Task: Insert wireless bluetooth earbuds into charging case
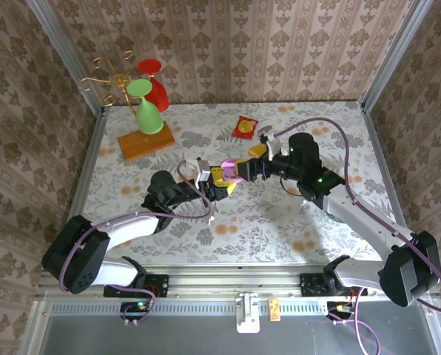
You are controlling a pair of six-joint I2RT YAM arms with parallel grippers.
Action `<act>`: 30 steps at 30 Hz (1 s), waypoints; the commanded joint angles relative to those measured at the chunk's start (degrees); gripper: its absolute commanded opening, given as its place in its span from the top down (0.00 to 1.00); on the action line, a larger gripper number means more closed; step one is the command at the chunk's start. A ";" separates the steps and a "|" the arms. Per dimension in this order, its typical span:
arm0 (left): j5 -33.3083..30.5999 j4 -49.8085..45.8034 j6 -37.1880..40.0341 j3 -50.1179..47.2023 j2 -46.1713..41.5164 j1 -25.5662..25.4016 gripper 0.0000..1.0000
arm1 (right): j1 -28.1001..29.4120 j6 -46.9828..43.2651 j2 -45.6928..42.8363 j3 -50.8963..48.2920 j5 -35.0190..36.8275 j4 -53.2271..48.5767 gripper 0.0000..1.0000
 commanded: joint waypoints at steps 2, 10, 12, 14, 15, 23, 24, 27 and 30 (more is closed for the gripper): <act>0.24 3.82 1.90 -0.71 -1.04 0.05 0.76 | -0.24 0.92 -0.64 1.83 -1.41 -0.14 0.13; -6.19 6.33 2.51 -1.54 0.60 4.06 0.76 | -0.33 3.47 -7.66 -2.24 -11.15 5.70 0.09; -7.43 9.21 1.63 -1.81 1.28 5.98 0.76 | -0.79 4.52 -9.27 -3.48 -9.05 5.68 0.09; -7.26 10.24 0.99 -1.31 1.84 7.99 0.76 | -1.61 7.10 -10.36 -4.58 -5.62 5.61 0.10; -6.97 10.20 0.94 -0.79 2.14 9.05 0.76 | -2.34 8.82 -10.35 -4.65 -4.01 4.91 0.10; -5.86 11.77 -0.49 3.77 6.10 17.18 0.76 | -4.68 21.50 0.41 -1.74 8.07 -2.30 0.17; -5.72 11.74 -0.51 4.23 6.44 17.67 0.76 | -4.53 22.68 2.81 -0.65 9.20 -4.65 0.18; -3.59 11.62 -0.06 5.54 7.82 19.10 0.76 | -2.79 24.13 10.36 2.78 12.30 -11.79 0.21; -2.75 11.70 0.89 5.67 8.72 19.93 0.76 | 0.61 26.23 16.72 4.73 13.50 -13.59 0.22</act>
